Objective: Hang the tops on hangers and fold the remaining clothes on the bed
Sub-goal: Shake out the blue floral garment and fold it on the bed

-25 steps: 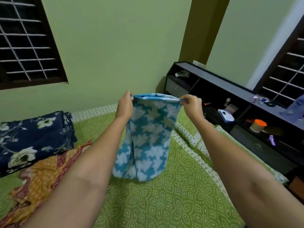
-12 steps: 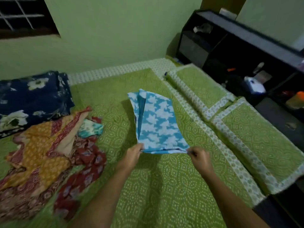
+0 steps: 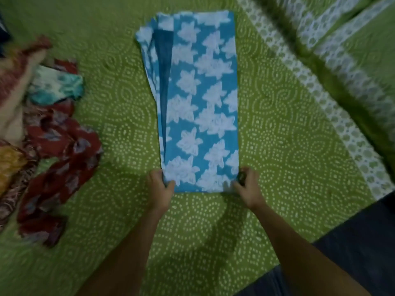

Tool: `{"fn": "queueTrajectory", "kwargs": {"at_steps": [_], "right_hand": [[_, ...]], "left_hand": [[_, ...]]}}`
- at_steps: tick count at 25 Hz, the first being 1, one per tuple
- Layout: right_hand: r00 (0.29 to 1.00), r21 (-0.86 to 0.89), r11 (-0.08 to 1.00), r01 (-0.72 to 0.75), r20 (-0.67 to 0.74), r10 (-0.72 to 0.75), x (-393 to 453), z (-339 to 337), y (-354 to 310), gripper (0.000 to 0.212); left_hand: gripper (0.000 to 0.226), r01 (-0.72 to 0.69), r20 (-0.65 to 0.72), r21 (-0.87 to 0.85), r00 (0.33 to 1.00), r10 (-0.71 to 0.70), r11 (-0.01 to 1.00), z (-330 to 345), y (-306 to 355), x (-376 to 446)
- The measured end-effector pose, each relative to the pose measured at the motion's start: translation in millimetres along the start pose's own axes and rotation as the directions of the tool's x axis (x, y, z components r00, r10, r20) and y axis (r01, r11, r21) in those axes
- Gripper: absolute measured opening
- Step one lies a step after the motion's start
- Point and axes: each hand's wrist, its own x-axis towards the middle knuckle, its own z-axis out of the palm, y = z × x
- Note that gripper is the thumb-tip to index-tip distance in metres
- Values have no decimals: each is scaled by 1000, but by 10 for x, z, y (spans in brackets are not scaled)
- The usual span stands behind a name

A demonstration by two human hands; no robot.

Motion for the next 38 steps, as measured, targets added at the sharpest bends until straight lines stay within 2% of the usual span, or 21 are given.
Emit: {"fn": "queueTrajectory", "kwargs": {"at_steps": [2,5,6,9,10,12,14,15,16,17,18,19,20,21,23,24,26,28,31,35,38], "right_hand": [[982,176,969,-172,-52,184,246,15,-43,54],[944,179,932,-315,162,288,517,-137,-213,41],[925,160,927,-340,234,299,526,-217,-292,33],[891,187,911,-368,352,287,299,-410,-273,13],[864,168,905,-391,407,298,128,-430,-140,8],[744,-10,902,-431,563,361,-284,-428,163,6],[583,-354,884,-304,665,467,-659,-403,349,10],[555,-490,850,-197,659,508,-773,-391,386,17],[596,-609,788,-89,602,532,-831,-380,376,25],[677,-707,706,-34,503,537,-826,-395,290,29],[800,-773,635,-7,376,467,-771,-402,163,28],[921,-786,618,17,253,297,-670,-400,8,26],[986,-757,649,73,151,65,-502,-341,-128,25],[985,-679,716,166,76,-156,-313,-242,-241,27],[907,-512,765,391,73,-415,74,59,-395,38],[866,-486,726,486,154,-476,237,197,-422,46],[823,-574,599,558,288,-491,634,349,-358,56],[829,-674,526,518,243,-505,1126,289,-343,59],[843,-738,515,437,136,-520,1947,19,-619,60],[917,-706,657,265,-26,-397,2685,-300,-1041,60],[927,-702,693,165,-129,-352,2470,-126,-1084,64]], "left_hand": [[31,93,-1,-150,996,-94,984,27,19,250],[45,228,213,-62,954,-210,972,-5,59,540],[45,268,307,-54,921,-239,962,-60,89,569],[42,474,607,-164,740,-290,865,-238,146,376],[43,450,635,-110,718,-285,886,-262,60,160],[53,402,669,58,664,-334,914,-178,-279,-356],[55,418,691,240,560,-457,876,-73,-612,-919],[44,397,672,293,562,-482,870,10,-739,-1101],[33,297,539,401,689,-485,867,73,-857,-1203],[29,184,488,474,759,-431,861,62,-887,-1232],[33,100,438,553,810,-391,827,36,-756,-1087],[34,-42,331,601,922,-201,798,8,-537,-935],[28,-149,277,626,960,-39,766,43,-346,-768],[21,-279,233,626,958,167,728,126,-86,-614],[36,-467,286,552,884,370,691,421,343,-220],[46,-536,313,562,843,437,630,533,553,-73],[57,-571,372,632,816,442,524,761,503,317],[59,-569,359,688,807,470,451,857,412,768],[63,-544,288,738,789,542,400,810,769,1541],[68,-439,122,709,847,517,552,721,1332,2306],[66,-334,20,686,897,441,647,840,1406,2202]]}}
